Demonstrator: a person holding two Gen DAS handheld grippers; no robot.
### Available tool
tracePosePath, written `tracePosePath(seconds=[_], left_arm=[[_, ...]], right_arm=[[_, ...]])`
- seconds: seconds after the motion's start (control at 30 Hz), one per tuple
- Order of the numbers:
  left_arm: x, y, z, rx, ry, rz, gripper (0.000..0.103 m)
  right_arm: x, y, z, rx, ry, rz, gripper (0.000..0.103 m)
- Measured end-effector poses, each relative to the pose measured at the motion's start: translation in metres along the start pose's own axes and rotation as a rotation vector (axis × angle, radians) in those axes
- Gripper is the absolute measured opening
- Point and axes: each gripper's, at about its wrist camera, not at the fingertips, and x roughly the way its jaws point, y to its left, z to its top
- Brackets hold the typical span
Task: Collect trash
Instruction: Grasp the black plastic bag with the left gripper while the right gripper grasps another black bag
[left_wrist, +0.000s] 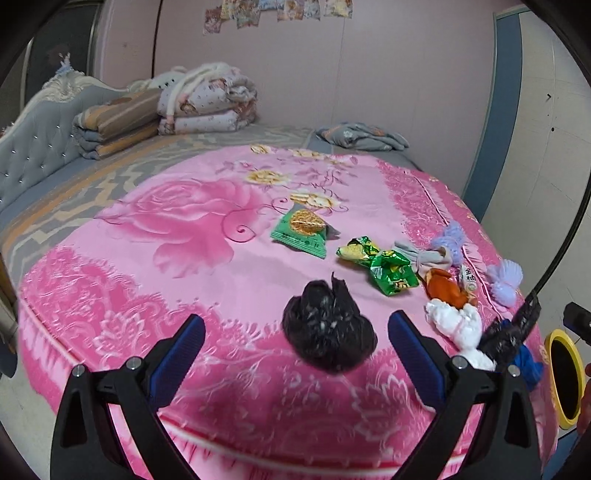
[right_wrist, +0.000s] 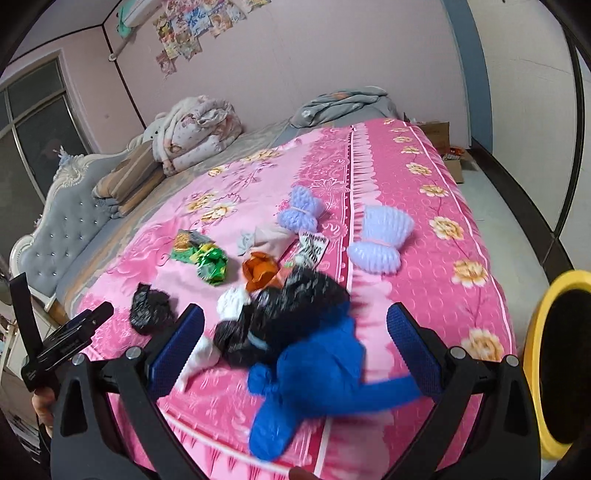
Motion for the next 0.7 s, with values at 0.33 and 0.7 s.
tracePosePath(seconds=[0.33, 0.7], left_arm=[[0.055, -0.013, 0.006, 0.032, 0.069, -0.042, 0.088], [0.071, -0.031, -0.007, 0.076, 0.081, -0.096, 0.046]], right_arm=[[0.049, -0.004, 0.010, 0.036, 0.095, 0.065, 0.083], [0.067, -0.013, 0.001, 0.054, 0.132, 0.074, 0.021]])
